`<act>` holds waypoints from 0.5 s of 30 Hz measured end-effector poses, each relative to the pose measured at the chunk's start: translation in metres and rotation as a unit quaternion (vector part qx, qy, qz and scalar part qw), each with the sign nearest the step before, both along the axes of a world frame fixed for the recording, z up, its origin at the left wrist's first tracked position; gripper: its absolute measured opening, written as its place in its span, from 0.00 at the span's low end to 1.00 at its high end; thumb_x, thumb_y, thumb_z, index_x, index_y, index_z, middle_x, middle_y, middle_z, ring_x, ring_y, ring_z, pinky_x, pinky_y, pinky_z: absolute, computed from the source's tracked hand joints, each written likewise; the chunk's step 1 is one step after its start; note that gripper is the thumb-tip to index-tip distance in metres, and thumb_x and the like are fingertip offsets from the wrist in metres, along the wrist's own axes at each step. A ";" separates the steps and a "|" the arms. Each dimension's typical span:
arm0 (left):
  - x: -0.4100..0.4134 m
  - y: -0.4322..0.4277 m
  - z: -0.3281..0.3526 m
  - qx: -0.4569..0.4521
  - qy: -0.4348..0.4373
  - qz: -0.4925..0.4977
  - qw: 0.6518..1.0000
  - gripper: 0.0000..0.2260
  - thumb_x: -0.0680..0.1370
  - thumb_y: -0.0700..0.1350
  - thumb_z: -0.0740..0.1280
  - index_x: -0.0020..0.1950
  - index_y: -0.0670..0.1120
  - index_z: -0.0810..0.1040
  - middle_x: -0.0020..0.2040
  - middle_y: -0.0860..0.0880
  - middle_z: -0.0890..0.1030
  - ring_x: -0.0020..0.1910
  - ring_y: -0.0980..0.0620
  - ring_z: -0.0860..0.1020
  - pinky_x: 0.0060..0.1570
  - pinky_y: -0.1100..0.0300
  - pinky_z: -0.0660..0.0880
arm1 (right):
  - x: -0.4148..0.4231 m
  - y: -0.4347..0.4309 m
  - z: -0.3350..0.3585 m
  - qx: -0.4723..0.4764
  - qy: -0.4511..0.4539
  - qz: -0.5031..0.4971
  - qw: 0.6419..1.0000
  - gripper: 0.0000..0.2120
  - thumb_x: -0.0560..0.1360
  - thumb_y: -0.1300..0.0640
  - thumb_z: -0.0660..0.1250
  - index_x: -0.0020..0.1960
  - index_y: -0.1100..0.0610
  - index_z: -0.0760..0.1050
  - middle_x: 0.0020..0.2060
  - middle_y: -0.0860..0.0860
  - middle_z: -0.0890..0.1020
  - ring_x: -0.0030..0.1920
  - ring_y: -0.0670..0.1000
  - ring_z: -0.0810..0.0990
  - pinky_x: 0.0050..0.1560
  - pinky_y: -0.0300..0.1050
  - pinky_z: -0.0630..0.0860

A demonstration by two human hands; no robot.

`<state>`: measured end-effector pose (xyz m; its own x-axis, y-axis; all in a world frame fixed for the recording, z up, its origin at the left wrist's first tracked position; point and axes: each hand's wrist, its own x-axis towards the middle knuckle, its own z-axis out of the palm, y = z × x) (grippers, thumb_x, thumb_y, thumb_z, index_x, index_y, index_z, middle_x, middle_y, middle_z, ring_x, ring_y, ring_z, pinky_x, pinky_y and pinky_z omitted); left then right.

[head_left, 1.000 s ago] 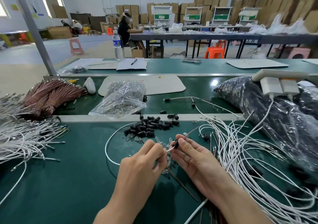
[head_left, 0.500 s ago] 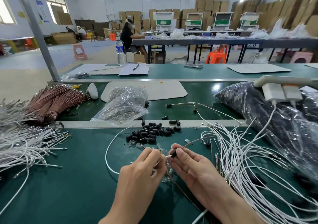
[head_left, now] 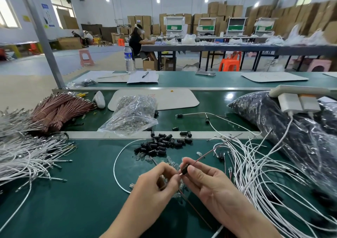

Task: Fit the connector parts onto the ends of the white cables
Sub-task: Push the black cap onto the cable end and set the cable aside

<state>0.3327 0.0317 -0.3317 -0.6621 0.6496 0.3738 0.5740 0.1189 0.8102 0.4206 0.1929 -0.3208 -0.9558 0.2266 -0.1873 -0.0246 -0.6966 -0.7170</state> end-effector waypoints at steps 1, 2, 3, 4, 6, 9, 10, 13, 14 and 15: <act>0.000 0.000 0.000 0.000 -0.008 0.003 1.000 0.08 0.75 0.59 0.66 0.46 0.56 0.78 0.29 0.56 0.74 0.28 0.60 0.68 0.31 0.67 0.66 | 0.000 -0.001 0.000 0.007 0.001 0.002 1.000 0.16 0.64 0.64 0.75 0.52 0.64 0.85 0.49 0.60 0.86 0.48 0.52 0.86 0.47 0.41 0.82; 0.001 0.000 0.001 0.002 -0.014 0.006 1.000 0.06 0.76 0.57 0.67 0.45 0.56 0.78 0.29 0.57 0.74 0.28 0.60 0.68 0.31 0.69 0.65 | 0.000 -0.001 -0.001 0.012 0.001 0.002 1.000 0.17 0.64 0.64 0.75 0.52 0.64 0.85 0.49 0.60 0.86 0.48 0.52 0.86 0.47 0.40 0.82; 0.002 0.001 0.002 0.005 -0.020 0.010 1.000 0.04 0.76 0.54 0.68 0.44 0.56 0.77 0.29 0.57 0.74 0.27 0.60 0.68 0.31 0.70 0.65 | -0.001 -0.002 -0.002 0.015 -0.001 0.000 1.000 0.17 0.64 0.63 0.75 0.52 0.63 0.85 0.49 0.60 0.86 0.48 0.52 0.86 0.46 0.40 0.82; 0.004 0.002 0.002 0.008 -0.023 0.015 1.000 0.03 0.77 0.52 0.69 0.43 0.56 0.77 0.28 0.57 0.74 0.27 0.60 0.68 0.30 0.70 0.65 | -0.001 -0.002 -0.002 0.014 -0.002 -0.002 1.000 0.17 0.64 0.63 0.75 0.52 0.63 0.85 0.48 0.60 0.86 0.47 0.52 0.86 0.46 0.41 0.82; 0.007 0.003 0.002 0.019 -0.023 0.028 0.999 0.05 0.77 0.51 0.69 0.42 0.55 0.76 0.28 0.57 0.73 0.27 0.60 0.68 0.30 0.70 0.65 | -0.003 -0.003 -0.003 -0.002 -0.004 -0.004 1.000 0.16 0.65 0.63 0.75 0.52 0.63 0.86 0.47 0.59 0.86 0.45 0.51 0.86 0.46 0.41 0.83; 0.010 0.005 0.002 0.035 -0.022 0.040 0.998 0.06 0.75 0.56 0.68 0.43 0.56 0.76 0.28 0.56 0.73 0.26 0.60 0.68 0.29 0.69 0.66 | -0.003 -0.005 -0.004 -0.039 0.001 -0.004 0.999 0.15 0.64 0.64 0.75 0.51 0.63 0.86 0.47 0.59 0.86 0.43 0.52 0.86 0.45 0.42 0.83; 0.011 0.006 0.002 0.040 -0.023 0.048 0.998 0.06 0.74 0.56 0.67 0.42 0.56 0.76 0.27 0.56 0.73 0.26 0.60 0.68 0.29 0.69 0.66 | -0.004 -0.006 -0.004 -0.045 0.003 -0.005 0.999 0.15 0.64 0.65 0.75 0.50 0.64 0.86 0.47 0.60 0.86 0.44 0.52 0.86 0.46 0.42 0.83; 0.014 0.008 0.002 0.048 -0.033 0.070 0.996 0.05 0.76 0.51 0.69 0.42 0.55 0.75 0.27 0.56 0.74 0.26 0.60 0.69 0.29 0.71 0.66 | -0.004 -0.007 -0.005 -0.048 0.008 -0.012 0.999 0.14 0.64 0.66 0.74 0.50 0.64 0.86 0.47 0.61 0.86 0.44 0.53 0.86 0.48 0.43 0.84; 0.016 0.008 0.002 0.047 -0.036 0.074 0.996 0.06 0.77 0.48 0.70 0.41 0.55 0.75 0.27 0.56 0.74 0.26 0.60 0.69 0.29 0.71 0.66 | -0.004 -0.008 -0.005 -0.050 0.010 -0.013 0.999 0.13 0.65 0.66 0.73 0.49 0.65 0.86 0.47 0.61 0.86 0.44 0.53 0.86 0.47 0.42 0.84; 0.017 0.009 0.002 0.046 -0.038 0.076 0.995 0.08 0.77 0.46 0.71 0.41 0.55 0.75 0.27 0.55 0.74 0.25 0.60 0.69 0.29 0.71 0.65 | -0.004 -0.008 -0.005 -0.053 0.013 -0.013 0.998 0.13 0.65 0.67 0.73 0.49 0.66 0.85 0.48 0.62 0.85 0.45 0.54 0.86 0.46 0.42 0.83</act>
<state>0.3495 0.0406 -0.3295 -0.7790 0.5052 0.3714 0.4912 0.1235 0.8623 0.4168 0.1846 -0.3255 -0.9550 0.2310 -0.1861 -0.0611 -0.7671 -0.6387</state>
